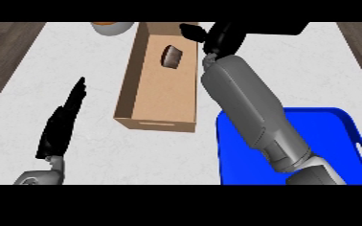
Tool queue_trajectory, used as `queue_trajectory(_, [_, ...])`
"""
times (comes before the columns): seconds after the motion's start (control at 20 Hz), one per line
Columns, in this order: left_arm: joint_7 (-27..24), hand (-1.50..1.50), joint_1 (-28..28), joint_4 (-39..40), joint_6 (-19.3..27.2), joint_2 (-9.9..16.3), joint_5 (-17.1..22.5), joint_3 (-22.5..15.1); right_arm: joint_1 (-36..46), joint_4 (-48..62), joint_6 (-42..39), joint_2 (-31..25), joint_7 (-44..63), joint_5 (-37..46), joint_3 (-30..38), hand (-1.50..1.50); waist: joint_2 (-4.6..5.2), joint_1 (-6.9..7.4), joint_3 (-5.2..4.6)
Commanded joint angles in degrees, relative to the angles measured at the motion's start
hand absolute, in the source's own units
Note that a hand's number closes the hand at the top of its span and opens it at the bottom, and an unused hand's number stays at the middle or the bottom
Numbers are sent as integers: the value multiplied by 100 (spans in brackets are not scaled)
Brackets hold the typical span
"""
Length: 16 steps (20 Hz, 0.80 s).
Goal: Pick the cupcake from the tray and place it in the cardboard box
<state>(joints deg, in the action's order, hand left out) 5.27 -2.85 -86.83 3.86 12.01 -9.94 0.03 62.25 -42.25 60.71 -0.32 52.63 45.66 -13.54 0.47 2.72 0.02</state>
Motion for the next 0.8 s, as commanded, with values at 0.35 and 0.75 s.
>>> queue_trajectory(0.35, [273, 0, 239, -149, 209, -22, -1, 230, -1919, -2019, 1031, -165, 244, 720, 387, -150, -189, -616, 1])
queue_trajectory(0.75, [165, 0, 405, -214, 78, 118, 96, 387, -4576, -5275, -74, -877, 158, 703, -350, -150, -160, -657, -2])
